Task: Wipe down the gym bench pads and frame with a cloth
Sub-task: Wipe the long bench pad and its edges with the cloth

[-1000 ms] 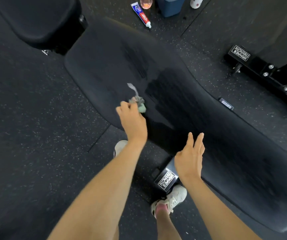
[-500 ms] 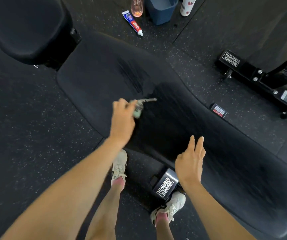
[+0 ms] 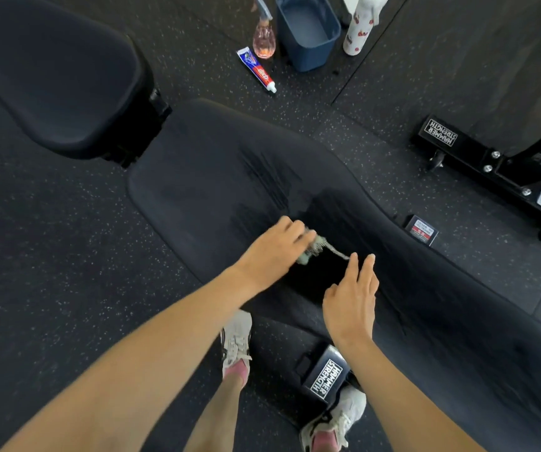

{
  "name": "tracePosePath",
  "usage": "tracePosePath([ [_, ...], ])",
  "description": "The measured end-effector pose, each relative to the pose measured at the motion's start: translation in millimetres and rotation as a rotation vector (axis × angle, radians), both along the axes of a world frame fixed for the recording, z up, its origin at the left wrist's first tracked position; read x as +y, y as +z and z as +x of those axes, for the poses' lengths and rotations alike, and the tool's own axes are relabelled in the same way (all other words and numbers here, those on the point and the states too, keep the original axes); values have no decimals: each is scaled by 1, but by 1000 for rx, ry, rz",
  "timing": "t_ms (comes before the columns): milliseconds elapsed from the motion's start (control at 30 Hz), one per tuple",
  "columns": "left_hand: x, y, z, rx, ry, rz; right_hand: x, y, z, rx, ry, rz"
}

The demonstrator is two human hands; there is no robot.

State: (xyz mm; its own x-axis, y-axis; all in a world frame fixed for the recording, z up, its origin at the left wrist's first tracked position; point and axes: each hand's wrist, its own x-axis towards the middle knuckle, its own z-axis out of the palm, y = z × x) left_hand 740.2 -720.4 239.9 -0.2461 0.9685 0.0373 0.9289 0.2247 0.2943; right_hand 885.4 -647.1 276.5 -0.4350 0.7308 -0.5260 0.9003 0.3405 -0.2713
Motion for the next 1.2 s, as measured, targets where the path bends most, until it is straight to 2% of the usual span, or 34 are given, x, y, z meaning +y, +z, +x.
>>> tracePosePath([
  [167, -9, 2, -97, -89, 512, -44, -1, 0, -22, 9, -24, 5],
  [233, -2, 5, -108, -137, 724, -76, -2, -1, -32, -4, -39, 2],
  [300, 10, 4, -95, -130, 830, -83, -2, -1, -40, -20, -60, 4],
  [367, 21, 5, -67, -85, 718, -76, -2, -1, -47, -45, -75, 19],
  [433, 26, 8, -39, 26, 399, -30, -1, 0, -51, -76, -91, 33],
  [533, 21, 6, -23, 182, -177, -132, 2, 0, -55, -103, -114, 32],
  [600, 22, -3, -41, 289, -395, -136, 5, 1, -57, -110, -105, 25],
  [667, 25, -8, -74, 463, -415, -128, 6, 2, -58, -106, -91, 11],
  [700, 27, -5, -93, 548, -361, -146, 7, 2, -58, -105, -85, 4],
  [767, 26, 10, -127, 640, -117, -267, 8, 3, -60, -103, -84, -6],
  [867, 32, 18, -136, 428, 263, -461, 10, 1, -61, -95, -100, -9],
  [933, 41, 19, -114, 209, 490, -411, 10, 2, -61, -87, -125, -17],
  [967, 46, 18, -100, 126, 529, -319, 10, 2, -60, -83, -136, -19],
  [1000, 49, 16, -83, 73, 492, -209, 11, 2, -59, -84, -142, -16],
  [1067, 51, 9, -52, 4, 276, -37, 12, 4, -55, -90, -150, -10],
  [1200, 43, 16, -33, 26, -214, -29, 18, 6, -50, -80, -175, -2],
])
